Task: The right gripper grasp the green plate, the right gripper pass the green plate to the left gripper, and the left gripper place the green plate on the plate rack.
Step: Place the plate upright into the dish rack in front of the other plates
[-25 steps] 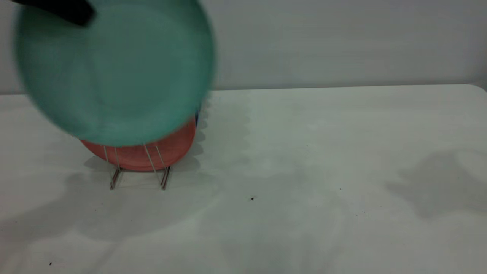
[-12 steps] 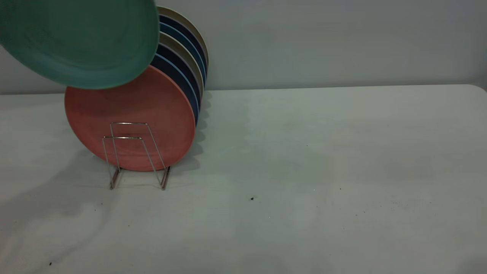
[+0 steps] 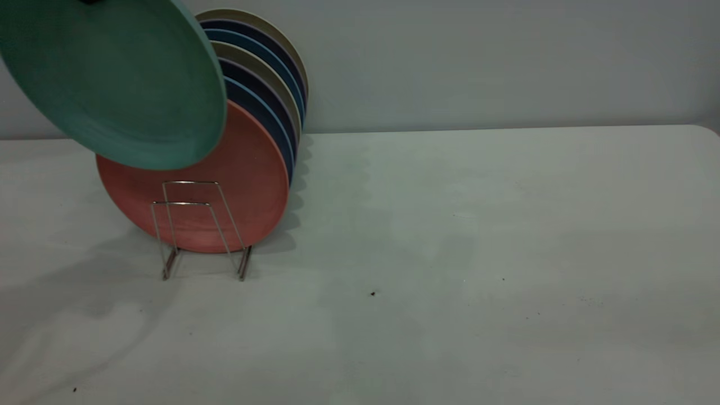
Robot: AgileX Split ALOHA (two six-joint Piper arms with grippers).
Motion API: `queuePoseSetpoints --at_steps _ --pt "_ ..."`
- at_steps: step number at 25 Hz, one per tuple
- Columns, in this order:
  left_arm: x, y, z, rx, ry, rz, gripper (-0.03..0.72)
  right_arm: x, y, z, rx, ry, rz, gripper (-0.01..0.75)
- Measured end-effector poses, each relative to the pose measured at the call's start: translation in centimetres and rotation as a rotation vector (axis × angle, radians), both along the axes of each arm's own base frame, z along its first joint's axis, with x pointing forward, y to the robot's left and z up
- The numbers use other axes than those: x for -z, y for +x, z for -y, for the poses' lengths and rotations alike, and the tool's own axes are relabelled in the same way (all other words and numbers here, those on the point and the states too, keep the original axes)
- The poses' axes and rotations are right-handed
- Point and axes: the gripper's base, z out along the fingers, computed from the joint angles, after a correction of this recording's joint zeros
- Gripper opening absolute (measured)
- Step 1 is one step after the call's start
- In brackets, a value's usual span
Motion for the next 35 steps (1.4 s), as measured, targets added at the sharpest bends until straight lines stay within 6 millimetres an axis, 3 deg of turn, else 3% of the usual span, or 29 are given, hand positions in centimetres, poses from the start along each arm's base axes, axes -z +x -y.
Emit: queuePoseSetpoints --at_steps 8,12,19,35 --pt "1.4 1.0 1.4 -0.012 -0.004 0.003 0.109 0.0 -2.1 0.2 0.071 -0.055 0.056 0.441" --pt "1.7 1.0 1.4 -0.030 -0.007 -0.003 0.109 0.0 -2.2 0.2 0.073 -0.055 0.054 0.441" --pt "4.0 0.4 1.0 -0.060 0.024 -0.023 0.109 0.0 -2.2 0.2 0.075 -0.054 0.054 0.441" --pt "5.7 0.9 1.3 -0.078 -0.018 -0.056 0.109 -0.1 -2.1 0.2 0.081 -0.056 0.066 0.440"
